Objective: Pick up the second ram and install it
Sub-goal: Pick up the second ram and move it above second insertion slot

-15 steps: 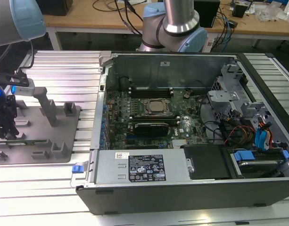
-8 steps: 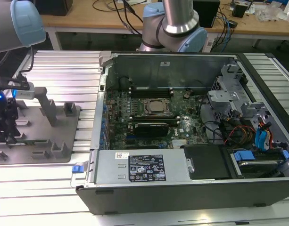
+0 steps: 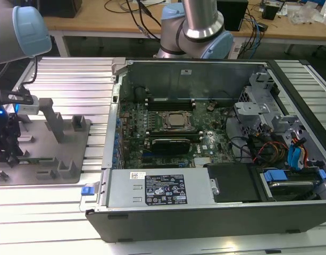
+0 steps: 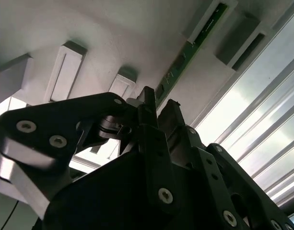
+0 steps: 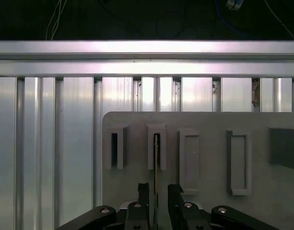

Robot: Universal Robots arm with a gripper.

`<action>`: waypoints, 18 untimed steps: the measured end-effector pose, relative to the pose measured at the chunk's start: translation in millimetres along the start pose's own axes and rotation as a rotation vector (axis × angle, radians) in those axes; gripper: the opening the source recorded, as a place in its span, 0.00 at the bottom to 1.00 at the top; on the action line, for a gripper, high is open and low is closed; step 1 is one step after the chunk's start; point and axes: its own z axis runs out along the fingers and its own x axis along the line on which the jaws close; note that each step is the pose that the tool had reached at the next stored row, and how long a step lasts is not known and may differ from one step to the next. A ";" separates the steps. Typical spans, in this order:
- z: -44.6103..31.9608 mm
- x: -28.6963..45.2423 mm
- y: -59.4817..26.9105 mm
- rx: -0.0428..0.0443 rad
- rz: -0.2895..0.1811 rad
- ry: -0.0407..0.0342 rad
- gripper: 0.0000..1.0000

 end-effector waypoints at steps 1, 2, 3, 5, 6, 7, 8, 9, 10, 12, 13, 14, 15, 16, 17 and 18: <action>1.6 -0.1 0.0 0.0001 -0.001 0.0000 0.28; 1.7 -0.1 0.0 0.0000 -0.002 0.0001 0.28; 1.7 -0.1 0.0 -0.0001 -0.002 0.0002 0.28; 1.8 -0.1 0.0 0.0001 -0.002 0.0001 0.28; 1.8 -0.1 0.0 0.0001 -0.002 0.0000 0.28; 1.8 -0.1 0.0 0.0001 -0.002 0.0001 0.28; 1.8 -0.1 0.0 0.0001 -0.002 0.0000 0.19; 1.8 -0.1 0.0 0.0001 -0.002 0.0001 0.19; 1.9 -0.1 0.0 0.0002 -0.003 0.0000 0.19; 1.1 -0.1 -0.1 0.0004 -0.003 -0.0001 0.19; -0.5 -0.1 0.0 0.0004 -0.003 -0.0001 0.19; -0.5 0.0 0.0 0.0003 -0.003 -0.0001 0.19; -0.8 0.0 -0.6 -0.0001 -0.003 0.0002 0.19; -0.7 -0.1 -0.9 0.0001 -0.002 0.0001 0.19; -0.7 0.0 -1.7 0.0001 -0.003 0.0000 0.19; -0.6 0.0 -2.3 0.0002 -0.002 0.0000 0.19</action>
